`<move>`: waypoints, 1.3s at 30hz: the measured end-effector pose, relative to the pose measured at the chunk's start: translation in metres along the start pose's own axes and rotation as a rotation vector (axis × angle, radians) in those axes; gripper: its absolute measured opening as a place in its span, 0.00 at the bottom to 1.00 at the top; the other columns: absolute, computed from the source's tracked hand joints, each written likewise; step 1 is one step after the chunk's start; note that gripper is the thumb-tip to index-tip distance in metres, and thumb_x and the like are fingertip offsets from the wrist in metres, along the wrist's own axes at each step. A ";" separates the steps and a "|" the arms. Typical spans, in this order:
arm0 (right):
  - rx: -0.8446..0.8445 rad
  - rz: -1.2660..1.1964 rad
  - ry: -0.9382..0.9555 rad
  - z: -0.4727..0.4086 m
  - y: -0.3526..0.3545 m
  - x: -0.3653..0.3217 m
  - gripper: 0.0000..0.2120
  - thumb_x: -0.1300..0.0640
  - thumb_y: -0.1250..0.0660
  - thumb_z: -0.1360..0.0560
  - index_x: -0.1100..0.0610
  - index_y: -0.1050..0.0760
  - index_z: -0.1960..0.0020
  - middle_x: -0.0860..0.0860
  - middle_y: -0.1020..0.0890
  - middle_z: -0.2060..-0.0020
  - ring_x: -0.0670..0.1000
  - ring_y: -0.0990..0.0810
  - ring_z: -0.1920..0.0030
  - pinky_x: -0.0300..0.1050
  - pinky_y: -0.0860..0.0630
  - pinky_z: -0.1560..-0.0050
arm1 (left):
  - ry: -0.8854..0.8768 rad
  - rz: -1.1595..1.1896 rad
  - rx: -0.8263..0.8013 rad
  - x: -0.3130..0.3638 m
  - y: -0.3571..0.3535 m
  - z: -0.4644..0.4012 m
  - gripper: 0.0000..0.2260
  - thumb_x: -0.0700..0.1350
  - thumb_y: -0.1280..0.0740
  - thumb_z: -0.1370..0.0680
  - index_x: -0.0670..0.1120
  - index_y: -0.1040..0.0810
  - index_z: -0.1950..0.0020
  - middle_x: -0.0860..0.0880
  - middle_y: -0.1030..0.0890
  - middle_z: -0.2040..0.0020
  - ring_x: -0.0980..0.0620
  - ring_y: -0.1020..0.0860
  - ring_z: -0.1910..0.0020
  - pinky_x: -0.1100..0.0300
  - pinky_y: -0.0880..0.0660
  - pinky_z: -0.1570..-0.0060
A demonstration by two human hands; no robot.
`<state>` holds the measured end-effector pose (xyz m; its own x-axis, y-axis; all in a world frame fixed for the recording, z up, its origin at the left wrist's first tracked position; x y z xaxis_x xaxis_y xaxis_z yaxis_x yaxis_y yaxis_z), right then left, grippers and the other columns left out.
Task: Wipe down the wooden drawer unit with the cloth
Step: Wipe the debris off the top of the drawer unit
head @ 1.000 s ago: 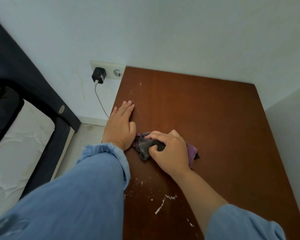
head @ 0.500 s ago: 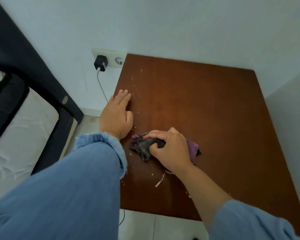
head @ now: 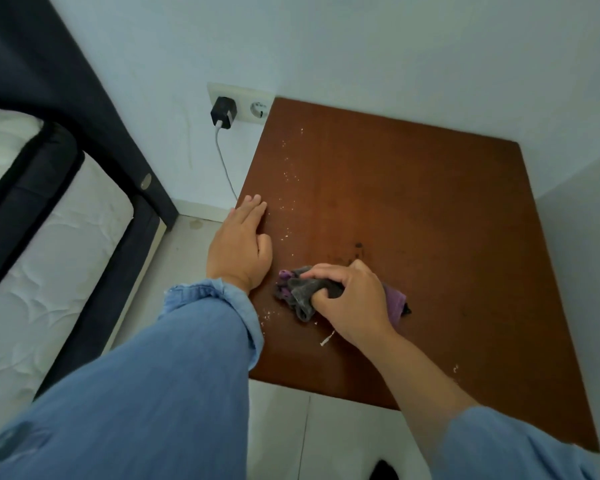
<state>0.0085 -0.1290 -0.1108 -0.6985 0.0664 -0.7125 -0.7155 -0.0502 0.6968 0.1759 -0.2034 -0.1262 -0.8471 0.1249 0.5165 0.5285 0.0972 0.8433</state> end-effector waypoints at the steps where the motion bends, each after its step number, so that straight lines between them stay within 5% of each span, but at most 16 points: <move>1: -0.039 -0.007 -0.011 0.009 0.000 -0.001 0.16 0.60 0.33 0.33 0.42 0.17 0.52 0.31 0.24 0.60 0.42 0.30 0.58 0.36 0.29 0.53 | 0.001 0.003 -0.006 0.000 0.000 0.001 0.29 0.45 0.48 0.29 0.43 0.31 0.28 0.47 0.33 0.26 0.51 0.38 0.26 0.56 0.43 0.27; 4: -0.137 -0.093 -0.096 0.021 0.006 -0.003 0.15 0.63 0.33 0.32 0.44 0.17 0.54 0.36 0.21 0.61 0.44 0.25 0.54 0.30 0.29 0.54 | 0.008 0.006 -0.022 -0.001 -0.001 0.001 0.28 0.45 0.48 0.28 0.43 0.32 0.28 0.47 0.33 0.26 0.51 0.39 0.26 0.57 0.43 0.27; 7: -0.094 -0.437 -0.296 -0.005 0.027 -0.008 0.13 0.65 0.30 0.30 0.46 0.18 0.57 0.42 0.17 0.60 0.43 0.20 0.55 0.28 0.26 0.58 | 0.002 0.004 -0.044 0.000 -0.001 0.004 0.28 0.45 0.47 0.28 0.43 0.32 0.27 0.46 0.34 0.26 0.51 0.39 0.26 0.57 0.45 0.26; 10: -0.003 -0.585 -0.306 -0.057 0.045 -0.021 0.10 0.63 0.30 0.28 0.49 0.19 0.54 0.44 0.17 0.57 0.43 0.20 0.57 0.30 0.26 0.63 | 0.006 0.021 -0.042 -0.002 0.000 0.004 0.28 0.45 0.46 0.28 0.43 0.32 0.28 0.46 0.33 0.26 0.50 0.38 0.26 0.59 0.46 0.27; 14: 0.107 -0.486 -0.186 -0.132 0.047 -0.033 0.08 0.60 0.31 0.27 0.49 0.23 0.50 0.45 0.18 0.52 0.47 0.20 0.52 0.45 0.21 0.54 | 0.047 0.039 -0.027 -0.002 0.001 0.006 0.27 0.45 0.45 0.28 0.45 0.31 0.28 0.49 0.33 0.26 0.52 0.37 0.27 0.59 0.43 0.28; 21: 0.195 -0.369 -0.017 -0.267 0.040 -0.049 0.14 0.64 0.35 0.27 0.53 0.22 0.44 0.47 0.21 0.50 0.45 0.24 0.50 0.29 0.29 0.57 | 0.055 0.033 -0.058 0.000 -0.001 0.001 0.30 0.50 0.50 0.29 0.48 0.32 0.28 0.52 0.34 0.26 0.55 0.39 0.26 0.61 0.48 0.28; 26: 0.192 -0.221 0.036 -0.328 0.023 -0.050 0.17 0.63 0.39 0.28 0.54 0.21 0.42 0.51 0.18 0.47 0.50 0.21 0.46 0.39 0.27 0.46 | 0.063 0.082 -0.093 0.003 -0.002 -0.002 0.30 0.49 0.49 0.30 0.48 0.33 0.27 0.54 0.36 0.25 0.58 0.43 0.25 0.63 0.52 0.26; 32: 0.117 0.101 0.100 -0.353 -0.009 -0.044 0.20 0.60 0.43 0.28 0.54 0.23 0.40 0.57 0.19 0.45 0.59 0.24 0.42 0.47 0.27 0.41 | 0.066 0.116 -0.095 -0.004 0.000 -0.008 0.30 0.47 0.47 0.31 0.47 0.32 0.28 0.53 0.36 0.25 0.58 0.43 0.26 0.66 0.55 0.26; 39: 0.061 0.127 0.143 -0.304 -0.023 -0.041 0.21 0.57 0.42 0.30 0.43 0.22 0.42 0.49 0.18 0.47 0.54 0.28 0.44 0.42 0.31 0.42 | 0.038 0.116 -0.072 -0.005 0.001 -0.010 0.29 0.46 0.47 0.30 0.45 0.31 0.29 0.50 0.33 0.26 0.59 0.44 0.27 0.68 0.57 0.27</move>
<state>0.0497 -0.4333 -0.1227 -0.7803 -0.0792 -0.6203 -0.6229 0.0113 0.7822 0.1800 -0.2140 -0.1260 -0.7829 0.0931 0.6152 0.6188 0.0135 0.7854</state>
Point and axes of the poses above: each hand's wrist, its own z-axis away from the middle knuckle, its own y-axis out of the back of the hand, x = y × z, the point moved 5 cm from there along -z, towards the middle knuckle
